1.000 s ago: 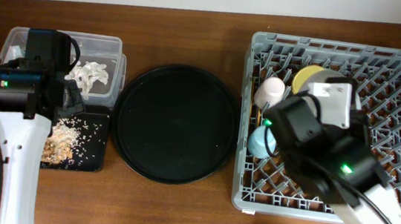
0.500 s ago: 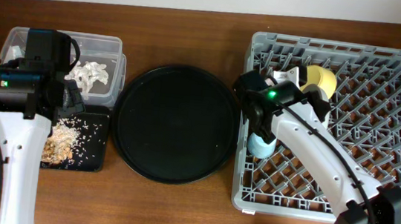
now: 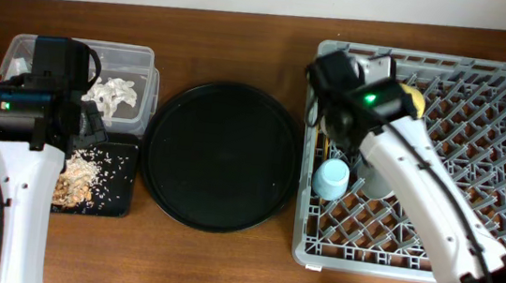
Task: Sort waste into correct bins and load items into the dishwasher rack
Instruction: 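Stand the white plate upright in the rack slots and release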
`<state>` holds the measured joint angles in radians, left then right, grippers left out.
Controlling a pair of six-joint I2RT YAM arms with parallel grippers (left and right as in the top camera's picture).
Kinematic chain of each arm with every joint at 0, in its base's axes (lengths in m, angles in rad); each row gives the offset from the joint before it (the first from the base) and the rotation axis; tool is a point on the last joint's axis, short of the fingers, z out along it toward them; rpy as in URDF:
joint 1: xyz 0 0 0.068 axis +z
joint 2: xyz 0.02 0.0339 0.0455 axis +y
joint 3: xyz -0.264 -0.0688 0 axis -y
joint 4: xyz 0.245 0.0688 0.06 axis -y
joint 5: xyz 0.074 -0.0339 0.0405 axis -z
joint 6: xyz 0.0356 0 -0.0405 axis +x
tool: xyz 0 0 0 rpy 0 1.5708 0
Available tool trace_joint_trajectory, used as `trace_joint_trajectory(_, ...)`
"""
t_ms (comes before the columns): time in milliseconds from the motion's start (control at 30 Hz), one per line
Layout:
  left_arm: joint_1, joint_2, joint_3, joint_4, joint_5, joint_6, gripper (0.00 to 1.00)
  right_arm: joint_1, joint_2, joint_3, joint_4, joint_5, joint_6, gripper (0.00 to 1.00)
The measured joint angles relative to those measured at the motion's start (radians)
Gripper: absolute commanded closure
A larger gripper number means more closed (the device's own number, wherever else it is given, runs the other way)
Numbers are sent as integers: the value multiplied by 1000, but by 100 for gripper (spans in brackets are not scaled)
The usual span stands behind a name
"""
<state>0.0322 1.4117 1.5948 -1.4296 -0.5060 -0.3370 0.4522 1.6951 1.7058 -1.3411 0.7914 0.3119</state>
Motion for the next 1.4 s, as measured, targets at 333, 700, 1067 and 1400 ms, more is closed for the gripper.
trace_joint_trajectory(333,0,0,0,1,0,0,1,0,59,-14,179,-737,3,66)
trace_joint_trajectory(700,0,0,0,0,0,0,1,0,144,-185,397,-717,82,66)
trace_joint_trajectory(1067,0,0,0,0,0,0,1,0,144,-286,437,-615,187,96)
trace_joint_trajectory(1400,0,0,0,0,0,0,1,2,143,-285,387,-616,151,96)
